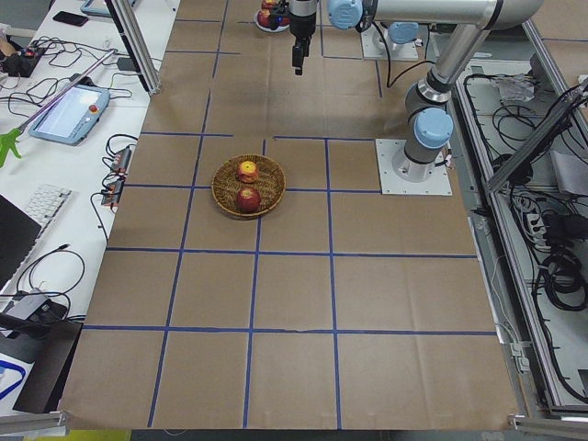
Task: Transfer apple from basket to plate
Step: 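Lower the left gripper over the yellow-red apple in the wicker basket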
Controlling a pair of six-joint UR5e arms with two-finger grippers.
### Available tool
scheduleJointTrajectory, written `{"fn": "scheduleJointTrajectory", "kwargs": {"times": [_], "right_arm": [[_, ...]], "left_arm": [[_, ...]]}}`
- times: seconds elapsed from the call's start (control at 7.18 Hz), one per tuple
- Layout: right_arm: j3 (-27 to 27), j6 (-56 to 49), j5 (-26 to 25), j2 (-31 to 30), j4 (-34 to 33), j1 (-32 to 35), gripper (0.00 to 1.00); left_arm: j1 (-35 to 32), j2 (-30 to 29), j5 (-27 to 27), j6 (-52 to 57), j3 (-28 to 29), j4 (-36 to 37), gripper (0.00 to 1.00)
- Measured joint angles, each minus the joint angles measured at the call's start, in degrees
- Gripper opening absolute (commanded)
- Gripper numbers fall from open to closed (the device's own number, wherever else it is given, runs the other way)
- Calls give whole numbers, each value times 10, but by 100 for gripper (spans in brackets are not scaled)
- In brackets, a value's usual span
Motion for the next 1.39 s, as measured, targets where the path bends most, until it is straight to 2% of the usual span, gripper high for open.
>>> {"fn": "scheduleJointTrajectory", "kwargs": {"times": [1.39], "right_arm": [[0,0,1,0,0,0,100]], "left_arm": [[1,-7,4,0,15,0,99]]}}
